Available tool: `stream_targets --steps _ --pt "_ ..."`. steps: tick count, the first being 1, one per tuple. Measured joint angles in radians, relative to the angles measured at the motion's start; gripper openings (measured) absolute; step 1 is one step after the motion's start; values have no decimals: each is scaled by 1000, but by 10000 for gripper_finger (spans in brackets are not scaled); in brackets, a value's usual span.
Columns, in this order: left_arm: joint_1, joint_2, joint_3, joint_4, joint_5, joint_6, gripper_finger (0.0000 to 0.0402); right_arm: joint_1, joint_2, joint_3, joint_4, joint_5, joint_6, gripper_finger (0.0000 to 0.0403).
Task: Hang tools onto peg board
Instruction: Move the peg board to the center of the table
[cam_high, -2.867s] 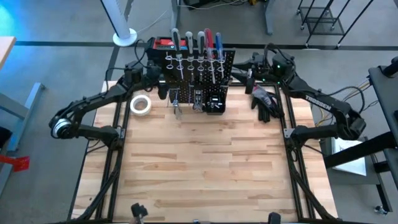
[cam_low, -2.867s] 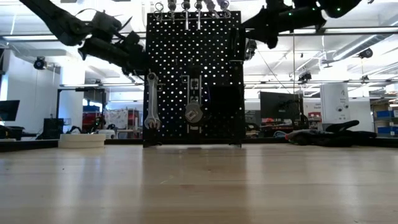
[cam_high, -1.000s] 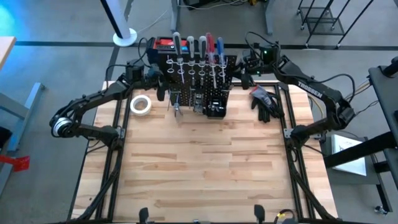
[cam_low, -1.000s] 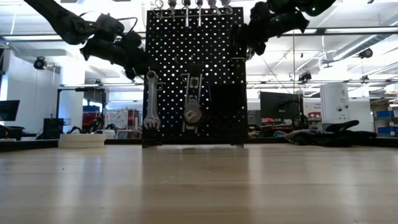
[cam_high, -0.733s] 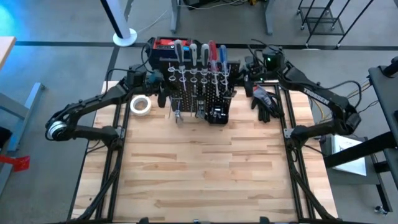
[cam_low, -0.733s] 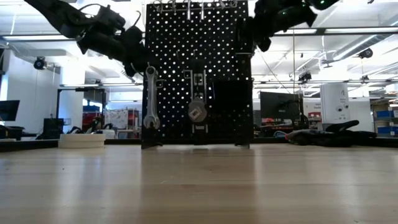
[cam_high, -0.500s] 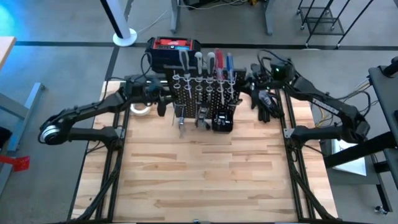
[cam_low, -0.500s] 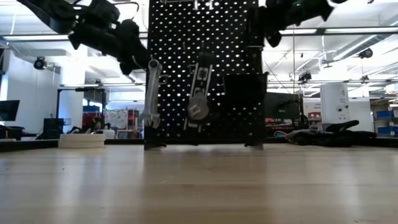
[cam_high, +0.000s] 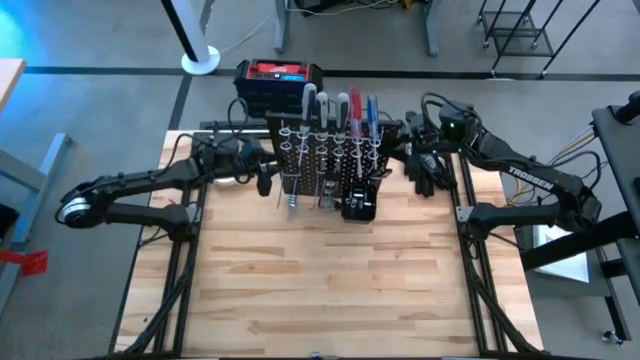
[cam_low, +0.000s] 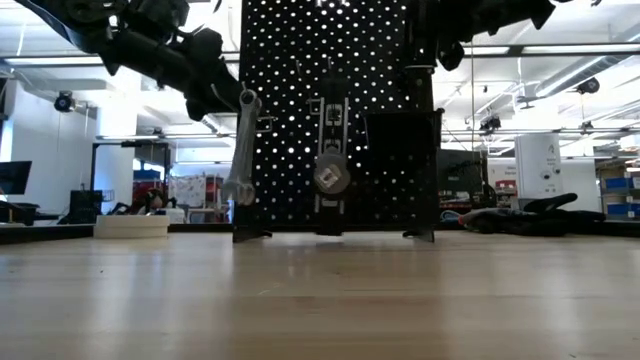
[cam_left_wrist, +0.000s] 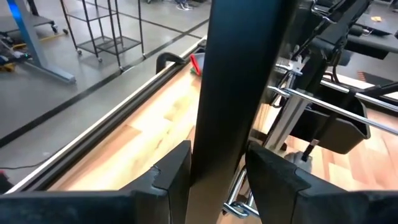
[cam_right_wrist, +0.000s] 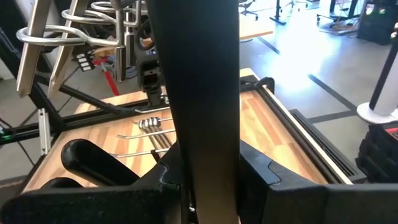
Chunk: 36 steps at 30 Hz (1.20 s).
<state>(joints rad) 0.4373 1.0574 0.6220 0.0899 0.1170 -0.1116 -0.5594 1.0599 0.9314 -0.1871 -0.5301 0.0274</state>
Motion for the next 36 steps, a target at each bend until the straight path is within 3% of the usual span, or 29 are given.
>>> stream_targets --steps 13,22,36 --pt "-225 -98 -5 -144 -253 -47 132 77 -4 -4 -11 10 36 74" --pt "-357 -129 -5 -214 -393 -78 132 190 -6 -5 -13 114 71 81" --pt "-360 -293 11 -303 -412 -13 140 197 -107 -10 -93 241 85 214"
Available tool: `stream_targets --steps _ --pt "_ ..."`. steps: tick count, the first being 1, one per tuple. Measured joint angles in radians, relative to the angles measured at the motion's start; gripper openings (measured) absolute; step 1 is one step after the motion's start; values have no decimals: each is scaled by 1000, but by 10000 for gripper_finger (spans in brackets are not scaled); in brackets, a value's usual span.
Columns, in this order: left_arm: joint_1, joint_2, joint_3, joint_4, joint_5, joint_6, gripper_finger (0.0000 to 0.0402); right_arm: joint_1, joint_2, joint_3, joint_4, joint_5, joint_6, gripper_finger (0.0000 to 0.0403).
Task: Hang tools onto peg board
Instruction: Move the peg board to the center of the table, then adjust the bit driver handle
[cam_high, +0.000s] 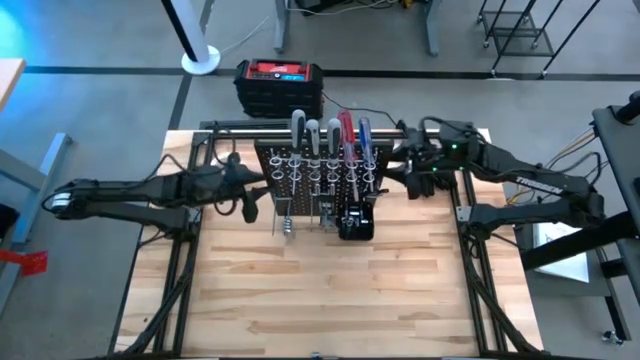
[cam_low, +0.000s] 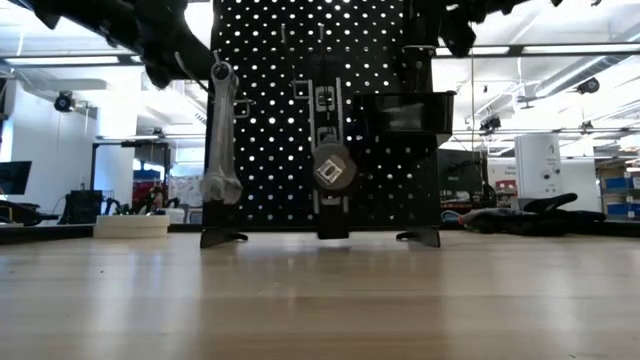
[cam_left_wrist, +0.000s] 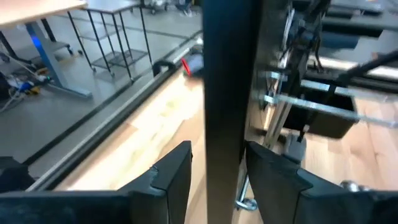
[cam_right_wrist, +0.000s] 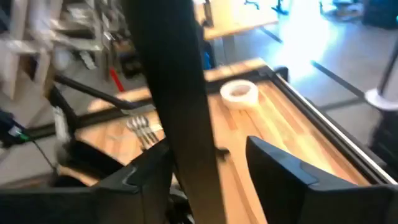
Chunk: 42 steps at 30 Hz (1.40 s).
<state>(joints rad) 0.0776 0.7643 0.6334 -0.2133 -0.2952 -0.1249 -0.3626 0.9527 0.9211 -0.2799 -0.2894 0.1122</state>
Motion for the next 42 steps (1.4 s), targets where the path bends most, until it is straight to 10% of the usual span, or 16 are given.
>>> stream_targets --steps 17,36,42 --pt "2 -77 332 -303 16 13 175 41 -207 3 -133 181 88 216" --pt "1 148 637 -260 117 223 178 155 -248 17 -106 295 94 34" --pt "0 277 812 -243 355 345 178 186 -245 16 -149 293 96 2"
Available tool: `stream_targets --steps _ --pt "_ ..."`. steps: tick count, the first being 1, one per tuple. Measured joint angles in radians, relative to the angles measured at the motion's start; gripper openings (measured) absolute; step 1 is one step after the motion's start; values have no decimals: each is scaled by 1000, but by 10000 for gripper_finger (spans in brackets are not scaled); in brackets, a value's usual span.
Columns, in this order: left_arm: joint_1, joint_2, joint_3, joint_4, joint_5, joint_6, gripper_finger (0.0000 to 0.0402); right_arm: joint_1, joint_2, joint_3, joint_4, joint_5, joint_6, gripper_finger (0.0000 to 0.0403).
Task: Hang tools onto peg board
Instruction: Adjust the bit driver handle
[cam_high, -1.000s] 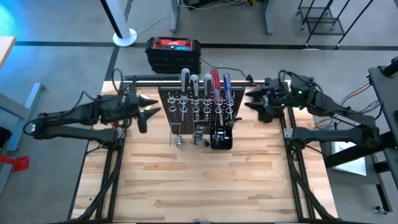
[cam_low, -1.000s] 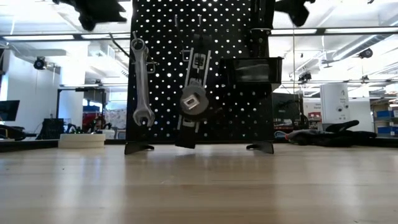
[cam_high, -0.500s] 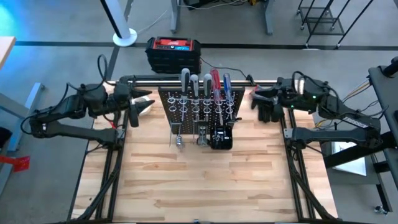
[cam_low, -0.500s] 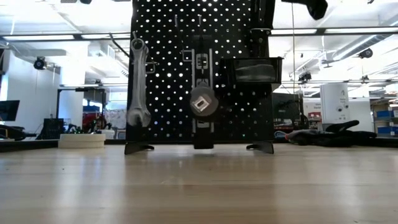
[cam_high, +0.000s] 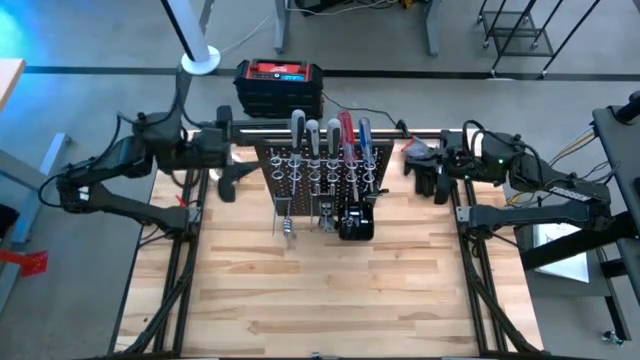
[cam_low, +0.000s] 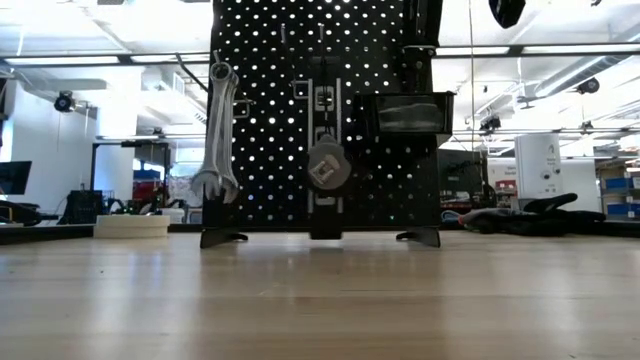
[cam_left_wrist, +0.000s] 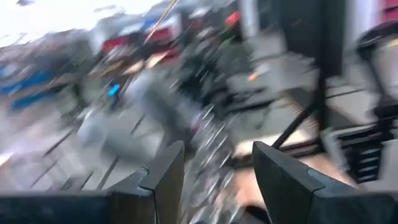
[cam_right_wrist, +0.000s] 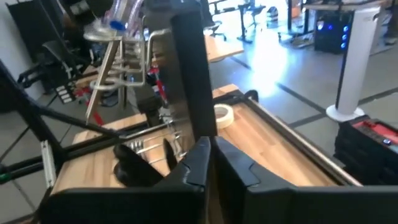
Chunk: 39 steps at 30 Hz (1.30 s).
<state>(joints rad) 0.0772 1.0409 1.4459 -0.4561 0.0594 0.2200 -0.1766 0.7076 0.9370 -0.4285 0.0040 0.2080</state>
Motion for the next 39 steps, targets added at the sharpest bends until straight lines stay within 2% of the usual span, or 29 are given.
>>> stream_targets --steps 2,9,13,32,39 --pt "-1 25 53 6 63 20 177 12 -1 -6 -18 4 9 2" --pt "0 94 143 0 49 75 161 56 2 -10 -40 71 20 2" --pt "0 132 145 22 80 107 156 82 2 -10 -40 76 20 1" --pt "7 245 146 194 89 67 155 92 3 -10 -40 84 35 0" --pt "67 271 146 249 86 -5 155 94 3 -11 -41 103 50 0"
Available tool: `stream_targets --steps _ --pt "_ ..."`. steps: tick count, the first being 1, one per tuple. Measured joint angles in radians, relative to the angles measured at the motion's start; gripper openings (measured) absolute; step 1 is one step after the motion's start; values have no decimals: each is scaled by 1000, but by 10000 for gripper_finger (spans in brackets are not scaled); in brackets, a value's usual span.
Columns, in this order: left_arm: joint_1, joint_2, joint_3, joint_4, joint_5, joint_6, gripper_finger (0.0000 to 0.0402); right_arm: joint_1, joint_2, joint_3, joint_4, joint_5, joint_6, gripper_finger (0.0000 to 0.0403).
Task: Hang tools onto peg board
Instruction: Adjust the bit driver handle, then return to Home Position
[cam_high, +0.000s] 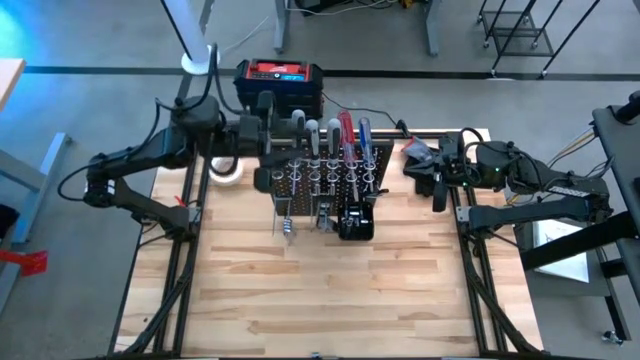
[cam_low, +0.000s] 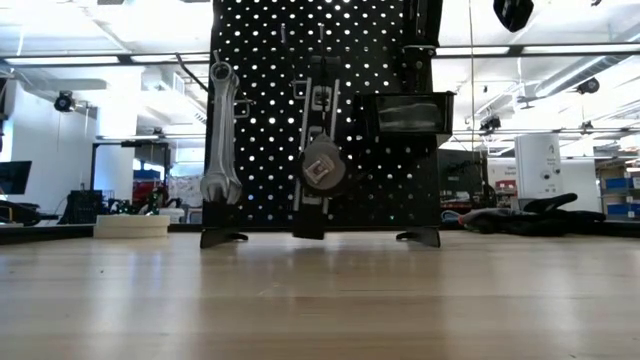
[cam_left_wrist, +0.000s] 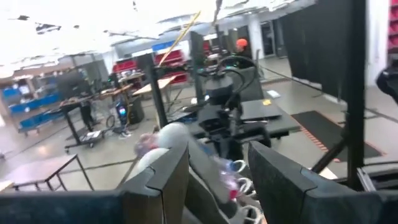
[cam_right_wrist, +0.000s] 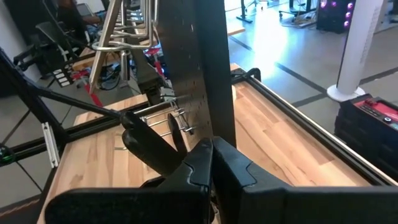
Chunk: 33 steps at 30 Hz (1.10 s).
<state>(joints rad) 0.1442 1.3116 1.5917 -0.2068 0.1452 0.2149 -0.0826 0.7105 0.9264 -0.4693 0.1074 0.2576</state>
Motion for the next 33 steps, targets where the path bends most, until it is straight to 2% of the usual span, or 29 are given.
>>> stream_targets --steps 6,14,17,21,25,28,30,33 --pt "73 5 0 4 -4 -73 155 0 0 0 -17 0 6 0" --pt "78 -20 0 -15 -3 -53 155 2 0 0 -30 0 5 0" --pt "78 -51 0 -52 -5 -47 155 2 0 0 -30 12 -7 0" --pt "75 -107 -7 -180 -13 -44 155 3 -1 -9 -35 53 -32 0" --pt "46 -191 -129 -173 -41 -86 152 40 -8 -46 5 47 -93 0" --pt "25 -282 -268 -136 -131 -106 140 80 -25 -91 83 50 -140 0" --pt "14 -357 -372 -95 -188 -128 127 101 -43 -122 147 51 -155 0" --pt "4 -465 -527 17 -216 -168 109 130 -78 -162 210 53 -174 0"
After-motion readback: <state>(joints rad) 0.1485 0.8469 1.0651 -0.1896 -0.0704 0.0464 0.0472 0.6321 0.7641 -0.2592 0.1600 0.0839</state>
